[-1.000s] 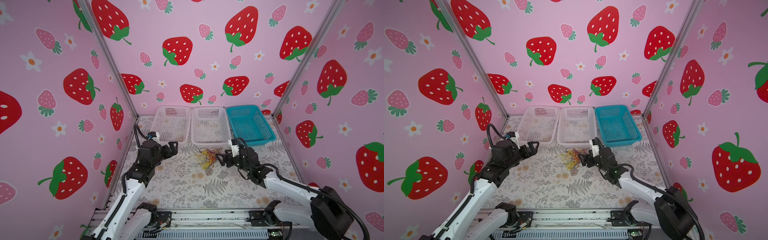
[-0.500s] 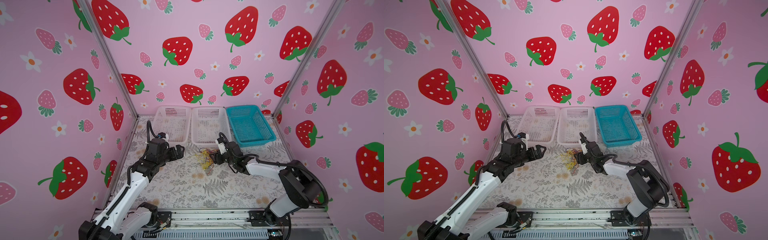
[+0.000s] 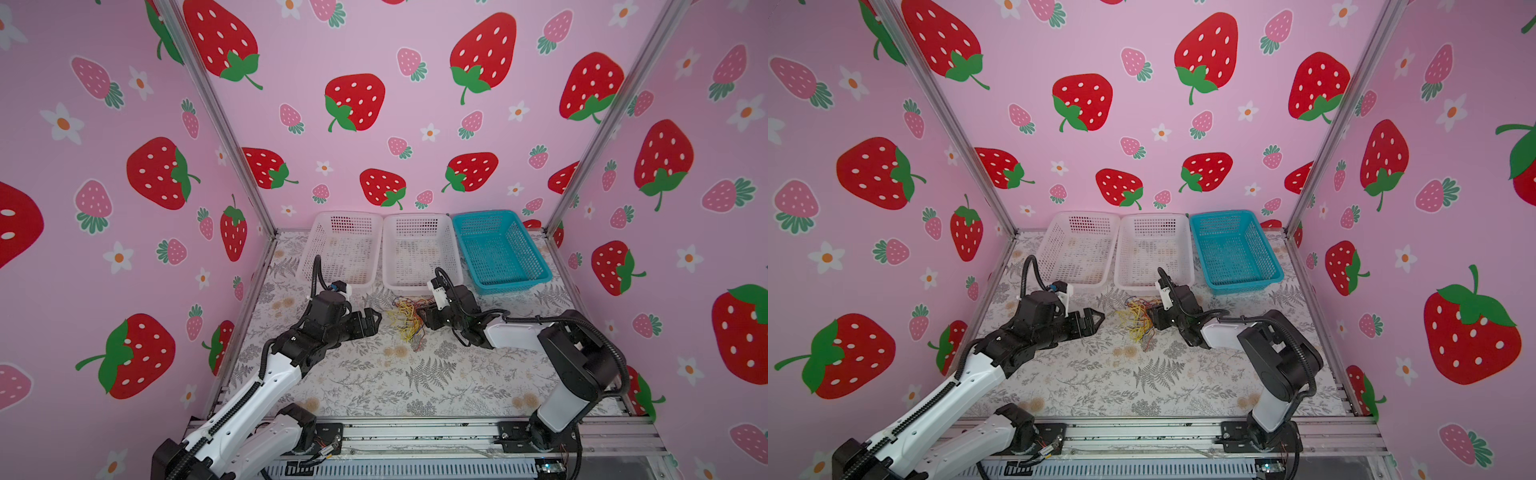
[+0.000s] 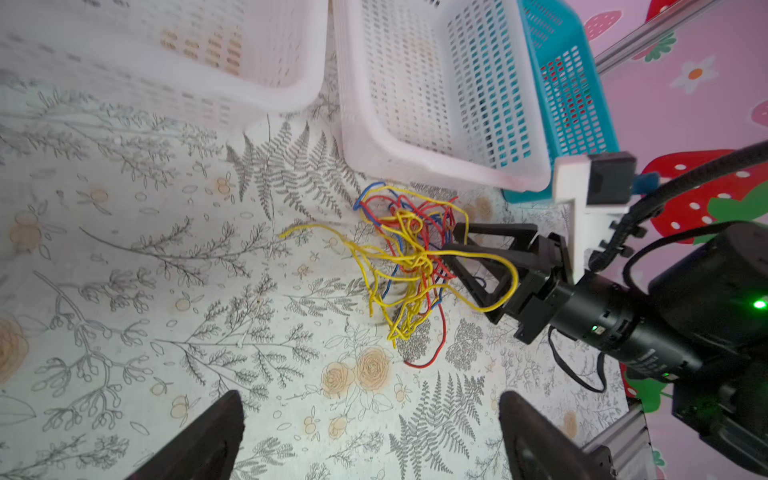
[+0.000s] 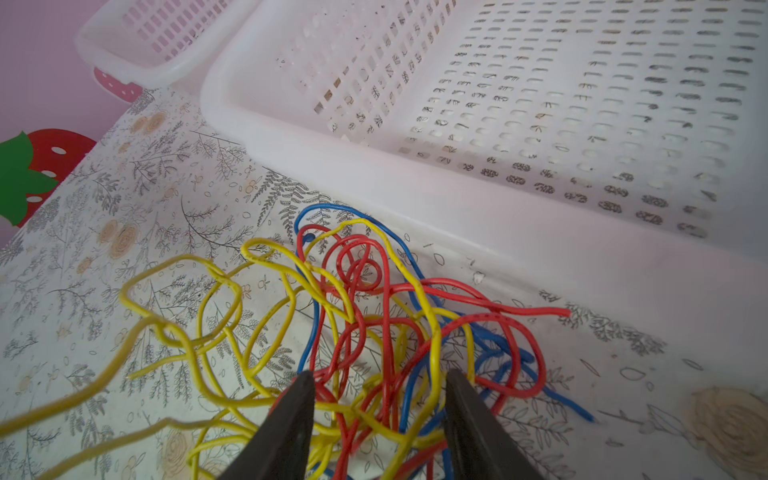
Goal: Untangle the cables
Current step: 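Grasp the wire bundle with the right gripper while the left gripper approaches it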
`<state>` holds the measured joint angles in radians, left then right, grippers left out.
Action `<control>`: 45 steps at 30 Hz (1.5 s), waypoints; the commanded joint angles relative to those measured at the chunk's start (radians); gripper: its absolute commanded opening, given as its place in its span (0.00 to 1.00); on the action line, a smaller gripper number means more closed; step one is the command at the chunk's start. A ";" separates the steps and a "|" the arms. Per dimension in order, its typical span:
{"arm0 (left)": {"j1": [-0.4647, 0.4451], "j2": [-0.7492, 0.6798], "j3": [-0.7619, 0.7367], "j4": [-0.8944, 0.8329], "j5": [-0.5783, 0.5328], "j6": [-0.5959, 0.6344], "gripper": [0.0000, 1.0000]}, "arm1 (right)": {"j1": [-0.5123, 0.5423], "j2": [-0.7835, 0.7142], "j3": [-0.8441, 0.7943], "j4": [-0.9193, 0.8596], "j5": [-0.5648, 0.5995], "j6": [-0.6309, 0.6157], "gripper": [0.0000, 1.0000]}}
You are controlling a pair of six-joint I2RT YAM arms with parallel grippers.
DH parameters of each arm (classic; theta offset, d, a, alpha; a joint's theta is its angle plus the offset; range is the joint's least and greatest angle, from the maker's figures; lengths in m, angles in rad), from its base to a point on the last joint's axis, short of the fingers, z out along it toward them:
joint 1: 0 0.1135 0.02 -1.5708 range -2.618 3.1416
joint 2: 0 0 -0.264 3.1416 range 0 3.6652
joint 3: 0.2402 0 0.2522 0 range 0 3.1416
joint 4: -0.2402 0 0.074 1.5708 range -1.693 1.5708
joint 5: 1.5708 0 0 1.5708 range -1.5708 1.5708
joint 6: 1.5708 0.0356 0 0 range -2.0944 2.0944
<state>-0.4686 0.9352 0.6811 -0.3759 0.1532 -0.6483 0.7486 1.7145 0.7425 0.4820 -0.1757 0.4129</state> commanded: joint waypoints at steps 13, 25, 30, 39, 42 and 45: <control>-0.099 0.044 -0.115 0.246 0.016 -0.166 0.97 | 0.055 -0.030 -0.069 0.033 0.031 0.068 0.55; -0.098 -0.064 -0.153 0.201 -0.073 -0.151 0.98 | 0.058 -0.125 -0.102 0.053 0.118 0.027 0.59; -0.097 -0.075 -0.164 0.188 -0.087 -0.139 0.98 | 0.058 -0.038 -0.040 0.041 0.103 0.043 0.59; -0.097 -0.050 -0.209 0.256 -0.081 -0.166 0.98 | 0.059 0.025 0.007 0.027 0.113 0.046 0.32; -0.097 -0.028 -0.209 0.276 -0.069 -0.168 0.98 | 0.060 0.018 -0.004 0.036 0.093 0.049 0.16; -0.097 -0.010 -0.217 0.310 -0.058 -0.180 0.98 | 0.063 0.000 -0.023 0.062 0.050 0.052 0.05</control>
<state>-0.5640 0.9188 0.4694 -0.1246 0.0898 -0.8036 0.8040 1.7321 0.7353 0.5404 -0.0864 0.4545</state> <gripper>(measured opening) 0.980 0.070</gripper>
